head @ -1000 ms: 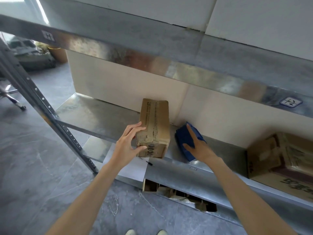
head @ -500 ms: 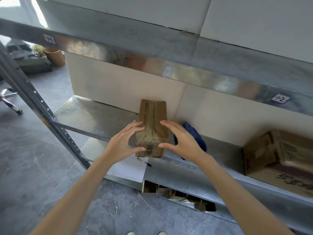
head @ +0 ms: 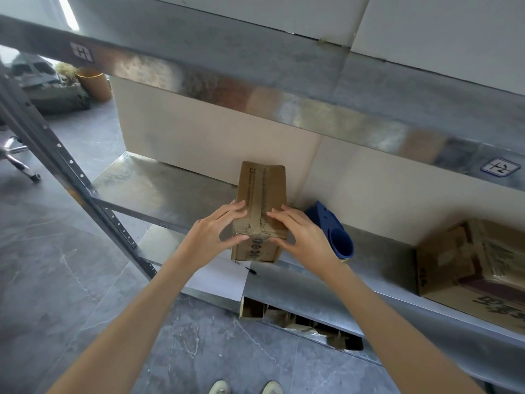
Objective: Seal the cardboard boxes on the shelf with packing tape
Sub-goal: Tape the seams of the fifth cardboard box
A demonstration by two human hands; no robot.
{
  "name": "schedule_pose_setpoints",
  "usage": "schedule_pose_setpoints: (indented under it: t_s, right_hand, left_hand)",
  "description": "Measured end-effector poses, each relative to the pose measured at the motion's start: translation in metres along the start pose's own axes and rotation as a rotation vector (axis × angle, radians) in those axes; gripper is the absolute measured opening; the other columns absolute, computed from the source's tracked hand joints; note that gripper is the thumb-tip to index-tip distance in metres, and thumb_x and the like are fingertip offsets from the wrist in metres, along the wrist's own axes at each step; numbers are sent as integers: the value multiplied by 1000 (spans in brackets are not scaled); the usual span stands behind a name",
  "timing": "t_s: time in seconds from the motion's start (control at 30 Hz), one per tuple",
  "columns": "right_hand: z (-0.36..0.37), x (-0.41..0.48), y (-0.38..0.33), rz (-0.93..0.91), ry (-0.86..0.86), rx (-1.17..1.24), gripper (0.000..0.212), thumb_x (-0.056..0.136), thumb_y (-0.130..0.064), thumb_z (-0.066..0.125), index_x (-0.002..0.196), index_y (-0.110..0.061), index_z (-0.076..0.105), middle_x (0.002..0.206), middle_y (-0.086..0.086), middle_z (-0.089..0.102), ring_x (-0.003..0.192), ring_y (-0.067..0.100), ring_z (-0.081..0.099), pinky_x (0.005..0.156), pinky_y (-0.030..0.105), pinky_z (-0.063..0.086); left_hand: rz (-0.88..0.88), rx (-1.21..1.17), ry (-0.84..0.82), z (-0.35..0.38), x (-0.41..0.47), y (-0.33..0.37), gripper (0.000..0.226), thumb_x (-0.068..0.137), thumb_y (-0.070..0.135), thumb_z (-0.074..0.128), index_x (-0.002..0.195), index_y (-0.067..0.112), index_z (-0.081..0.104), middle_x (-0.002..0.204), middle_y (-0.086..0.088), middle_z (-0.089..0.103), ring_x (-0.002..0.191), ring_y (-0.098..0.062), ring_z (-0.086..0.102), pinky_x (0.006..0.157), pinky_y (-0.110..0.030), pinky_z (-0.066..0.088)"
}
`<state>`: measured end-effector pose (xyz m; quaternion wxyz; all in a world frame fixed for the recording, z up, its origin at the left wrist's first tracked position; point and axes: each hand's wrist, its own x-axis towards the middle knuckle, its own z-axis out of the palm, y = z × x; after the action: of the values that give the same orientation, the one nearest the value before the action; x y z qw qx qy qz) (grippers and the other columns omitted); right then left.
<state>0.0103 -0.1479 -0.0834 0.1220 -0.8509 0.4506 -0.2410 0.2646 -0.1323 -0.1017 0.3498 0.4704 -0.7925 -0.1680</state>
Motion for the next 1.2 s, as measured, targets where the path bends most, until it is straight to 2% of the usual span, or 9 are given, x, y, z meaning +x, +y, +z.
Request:
schedule_pose_setpoints:
  t_s: [0.1, 0.3, 0.47, 0.6, 0.7, 0.8, 0.87, 0.93, 1.2]
  right_hand:
    - [-2, -1, -1, -10, -7, -17, 56, 86, -37, 70, 137, -21, 54, 138, -1, 57, 134, 17, 46, 93, 42, 55]
    - [-5, -2, -9, 63, 4, 45, 61, 84, -42, 71, 139, -25, 51, 141, 2, 53, 137, 14, 40, 99, 38, 50]
    - [-6, -2, -16, 176, -22, 235, 67, 86, -62, 58, 144, -34, 40, 149, -7, 42, 139, 7, 34, 112, 35, 37]
    - [7, 1, -22, 233, 100, 305, 64, 91, -48, 62, 147, -30, 37, 155, -14, 28, 143, 0, 23, 113, 23, 29]
    - [14, 3, -24, 307, 76, 415, 64, 93, -31, 65, 149, -28, 33, 158, -10, 23, 142, -4, 17, 107, 12, 22]
    - [15, 5, -23, 317, 102, 500, 61, 92, -22, 66, 147, -24, 37, 155, -5, 30, 144, 5, 23, 115, 26, 27]
    - [13, 7, -22, 331, 103, 553, 57, 91, -18, 66, 142, -22, 42, 152, -5, 34, 144, 8, 26, 117, 36, 29]
    - [12, 5, -20, 327, 68, 557, 51, 93, -18, 65, 139, -22, 45, 154, -4, 31, 144, 7, 25, 117, 37, 30]
    - [5, 2, -4, 294, -45, 642, 38, 98, -25, 56, 136, -28, 48, 158, -9, 25, 146, 4, 22, 119, 45, 29]
  left_hand:
    - [34, 41, 13, 1, -1, 1, 53, 90, 46, 64, 131, 14, 59, 147, 6, 50, 138, -4, 42, 94, -33, 56]
    - [-22, -5, 54, 4, -2, 9, 54, 84, 37, 73, 131, 15, 60, 146, 8, 51, 138, -3, 43, 108, -28, 44]
    - [-148, -120, 111, 11, -1, 21, 61, 86, 52, 65, 137, 20, 57, 148, 15, 47, 136, 2, 42, 109, -16, 35]
    - [-260, -291, 161, 22, 3, 28, 62, 90, 44, 59, 145, 20, 48, 155, 16, 37, 140, 0, 37, 113, -34, 39]
    - [-328, -381, 165, 28, 3, 28, 58, 91, 32, 60, 146, 21, 47, 155, 18, 37, 131, 0, 47, 106, -43, 48]
    - [-356, -439, 176, 28, 3, 29, 55, 91, 28, 59, 144, 22, 48, 153, 20, 40, 108, 2, 54, 101, -43, 51]
    - [-360, -488, 175, 27, 3, 28, 53, 92, 24, 59, 144, 20, 49, 153, 17, 41, 122, 2, 53, 104, -43, 49]
    - [-370, -541, 156, 25, 3, 26, 52, 92, 22, 59, 143, 21, 50, 153, 16, 41, 135, -4, 46, 108, -45, 46]
    - [-375, -556, 86, 14, 2, 17, 45, 97, 4, 58, 139, 17, 53, 151, 9, 45, 135, -6, 47, 105, -46, 49]
